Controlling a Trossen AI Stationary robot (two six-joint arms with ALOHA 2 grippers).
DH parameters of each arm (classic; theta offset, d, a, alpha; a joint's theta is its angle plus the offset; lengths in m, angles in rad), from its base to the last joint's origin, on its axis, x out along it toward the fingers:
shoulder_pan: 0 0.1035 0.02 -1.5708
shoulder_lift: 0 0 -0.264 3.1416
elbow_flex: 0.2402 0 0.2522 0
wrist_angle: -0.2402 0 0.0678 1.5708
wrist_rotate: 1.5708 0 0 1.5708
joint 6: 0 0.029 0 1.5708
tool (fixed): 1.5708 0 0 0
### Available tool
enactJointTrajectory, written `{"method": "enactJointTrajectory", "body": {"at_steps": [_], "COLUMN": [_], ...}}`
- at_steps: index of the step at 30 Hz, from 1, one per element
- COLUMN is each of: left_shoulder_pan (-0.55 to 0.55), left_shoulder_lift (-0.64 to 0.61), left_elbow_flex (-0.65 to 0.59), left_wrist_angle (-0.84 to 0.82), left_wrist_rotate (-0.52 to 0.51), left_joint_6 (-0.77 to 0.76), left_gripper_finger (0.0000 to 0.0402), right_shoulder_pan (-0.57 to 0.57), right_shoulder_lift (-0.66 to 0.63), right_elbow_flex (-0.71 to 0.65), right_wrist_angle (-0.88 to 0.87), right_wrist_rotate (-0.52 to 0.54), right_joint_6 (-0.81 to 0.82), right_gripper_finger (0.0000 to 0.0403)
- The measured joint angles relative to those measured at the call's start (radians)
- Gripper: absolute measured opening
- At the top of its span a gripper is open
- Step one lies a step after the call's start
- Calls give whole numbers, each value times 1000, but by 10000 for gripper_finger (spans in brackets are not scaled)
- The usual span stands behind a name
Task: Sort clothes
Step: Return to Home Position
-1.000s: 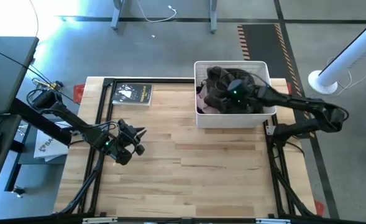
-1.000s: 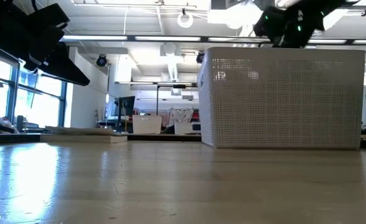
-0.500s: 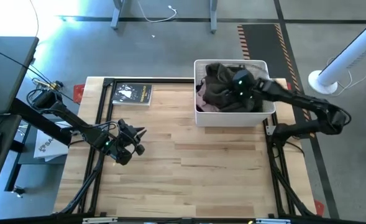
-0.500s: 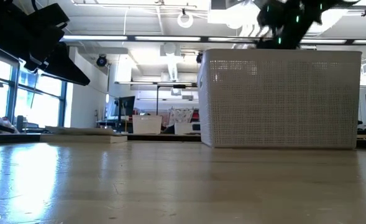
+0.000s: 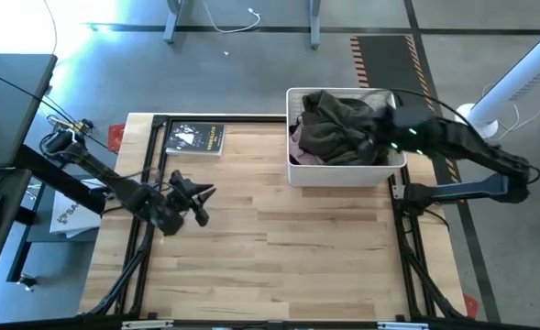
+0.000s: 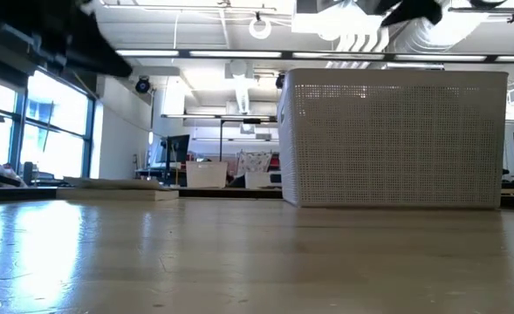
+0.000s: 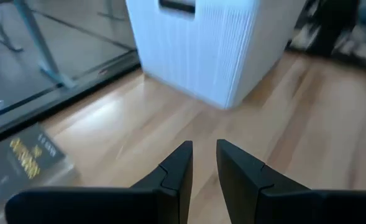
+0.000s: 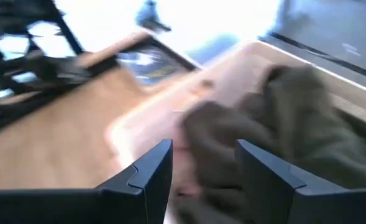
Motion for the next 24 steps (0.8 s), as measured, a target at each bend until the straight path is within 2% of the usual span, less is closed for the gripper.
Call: {"method": "enactJointTrajectory", "body": {"at_steps": [7, 10, 12, 14, 17, 24], "left_shoulder_pan": [0, 0, 0, 0, 0, 0], "left_shoulder_lift": [-181, -266, -326, -396, -493, -620], "left_elbow_flex": [95, 124, 135, 135, 132, 130], "left_wrist_angle": [4, 2, 3, -2, -44, -263], "left_wrist_rotate": [-4, -5, -6, -5, 16, 35], "left_joint_6": [201, 295, 341, 360, 360, 276], "left_gripper_finger": [71, 71, 71, 71, 71, 71], "right_shoulder_pan": [299, 401, 461, 506, 554, 586], "right_shoulder_lift": [-183, -245, -281, -311, -364, -529], "right_elbow_flex": [-155, -273, -369, -467, -593, -791], "right_wrist_angle": [182, 339, 488, 641, 776, 834], "right_wrist_rotate": [-195, -245, -348, -407, -389, -299], "right_joint_6": [-61, -74, -103, -98, -98, -94], "right_gripper_finger": [172, 172, 172, 172, 172, 172]}}
